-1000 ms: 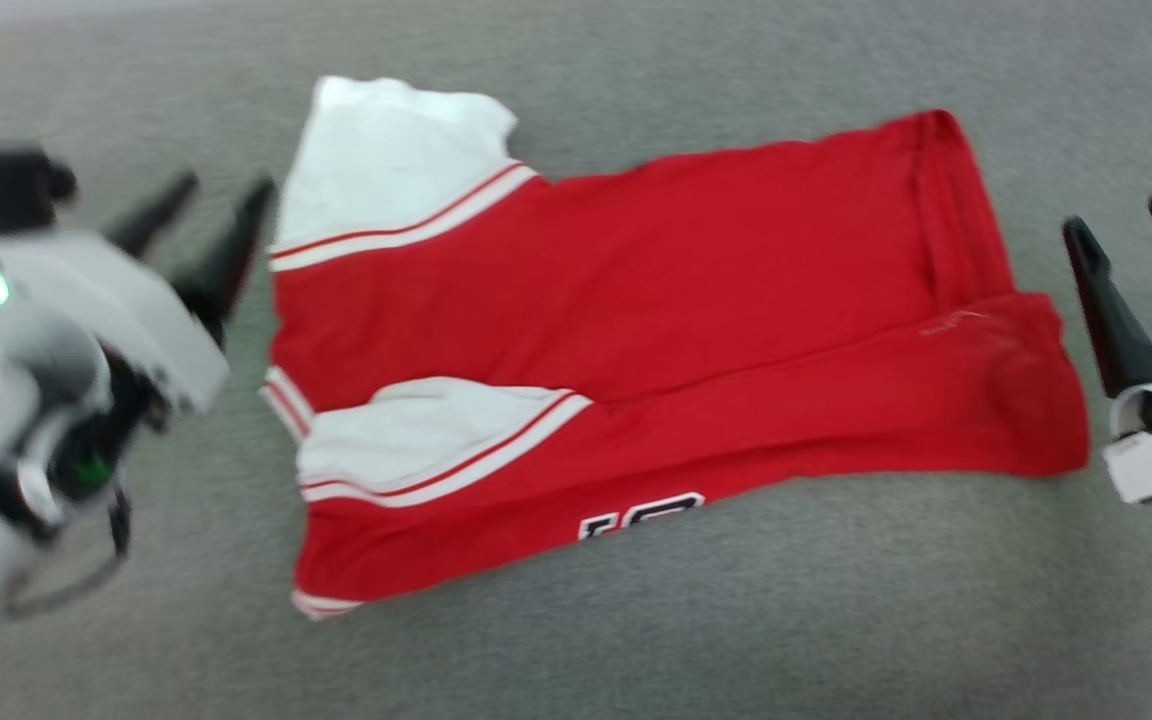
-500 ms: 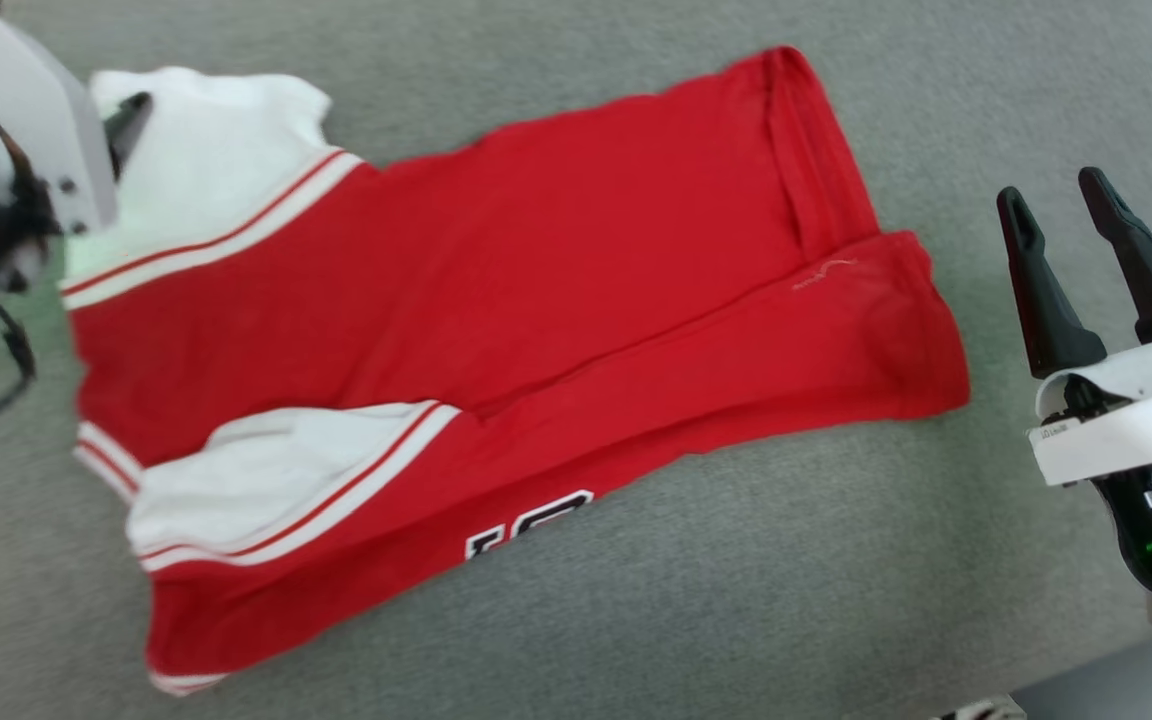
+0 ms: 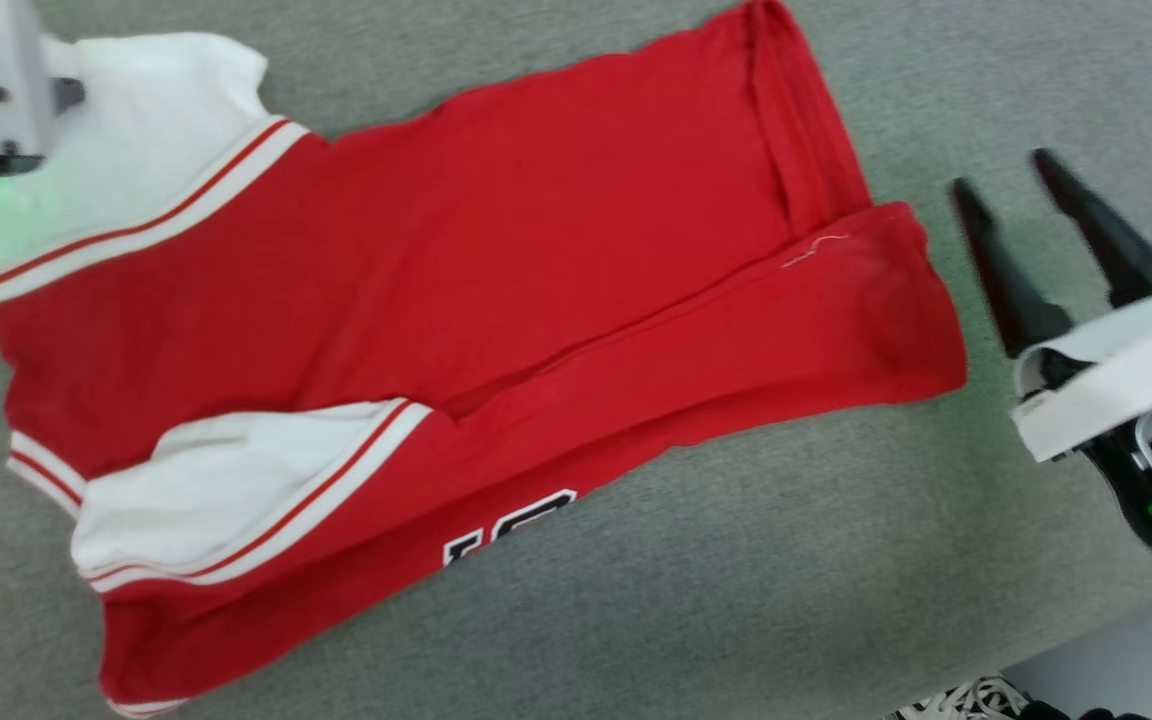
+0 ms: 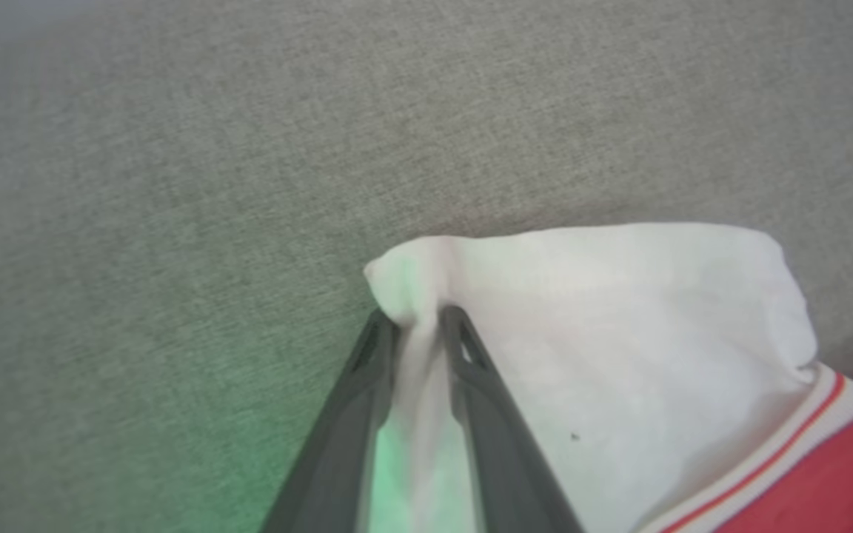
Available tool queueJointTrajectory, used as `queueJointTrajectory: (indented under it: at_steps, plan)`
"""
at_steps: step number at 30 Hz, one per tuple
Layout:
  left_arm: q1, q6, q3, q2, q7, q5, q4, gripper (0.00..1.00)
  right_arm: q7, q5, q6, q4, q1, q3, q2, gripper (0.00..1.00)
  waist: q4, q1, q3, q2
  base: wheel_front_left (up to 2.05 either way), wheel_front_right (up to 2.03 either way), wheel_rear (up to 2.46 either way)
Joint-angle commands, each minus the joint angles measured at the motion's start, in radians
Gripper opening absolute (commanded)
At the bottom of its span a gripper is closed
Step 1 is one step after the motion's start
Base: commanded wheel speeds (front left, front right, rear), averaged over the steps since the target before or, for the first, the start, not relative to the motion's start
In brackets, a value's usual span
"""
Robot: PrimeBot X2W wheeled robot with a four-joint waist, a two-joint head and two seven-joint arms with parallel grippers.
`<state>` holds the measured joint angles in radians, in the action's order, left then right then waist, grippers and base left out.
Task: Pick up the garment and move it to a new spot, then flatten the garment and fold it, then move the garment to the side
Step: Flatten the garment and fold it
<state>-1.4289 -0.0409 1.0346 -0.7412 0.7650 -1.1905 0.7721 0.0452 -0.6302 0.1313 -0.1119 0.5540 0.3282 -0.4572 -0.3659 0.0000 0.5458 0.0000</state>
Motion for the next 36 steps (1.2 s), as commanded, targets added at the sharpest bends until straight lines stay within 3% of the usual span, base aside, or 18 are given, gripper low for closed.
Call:
queueJointTrajectory:
  at_steps: [1, 8, 16, 25, 28, 29, 36]
  plan:
    - [0.043, 0.016, 0.022, 0.023, 0.010, -0.006, 0.000, 0.00, -0.029, -0.016, -0.001, -0.006, 0.030, 0.026, -0.012, 1.00, 0.020, 0.0000, 0.007, 0.0000, 0.00, 0.00, 0.00]
    - [0.010, 0.064, 0.009, 0.090, -0.045, -0.006, -0.017, 0.00, -0.254, -0.086, -0.001, -0.106, 0.293, 0.177, -0.081, 1.00, 0.104, 0.0000, 0.043, 0.0000, 0.00, 0.00, 0.00]
    - [0.001, 0.112, 0.009, 0.173, -0.105, -0.009, 0.004, 0.00, -0.548, -0.170, -0.001, -0.362, 0.577, 0.314, -0.097, 1.00, 0.200, 0.0000, 0.069, 0.0000, 0.00, 0.00, 0.00]
    - [-0.015, 0.149, 0.017, 0.226, -0.137, -0.011, 0.039, 0.00, -0.674, -0.226, -0.001, -0.544, 0.688, 0.393, -0.085, 1.00, 0.258, 0.0000, 0.088, 0.0000, 0.00, 0.00, 0.00]
    - [-0.012, 0.158, 0.021, 0.237, -0.151, -0.012, 0.044, 0.00, -0.673, -0.253, -0.001, -0.560, 0.695, 0.420, -0.086, 0.19, 0.267, 0.0000, 0.088, 0.0000, 0.00, 0.00, 0.00]
    - [-0.010, 0.162, 0.021, 0.240, -0.160, -0.013, 0.044, 0.00, -0.671, -0.261, -0.001, -0.564, 0.694, 0.429, -0.090, 0.00, 0.270, 0.0000, 0.086, 0.0000, 0.00, 0.00, 0.00]
    - [-0.003, 0.171, 0.003, 0.247, -0.263, -0.024, 0.023, 0.00, -0.613, -0.298, -0.001, -0.537, 0.681, 0.462, -0.144, 0.00, 0.288, 0.0000, 0.030, 0.0000, 0.00, 0.00, 0.00]
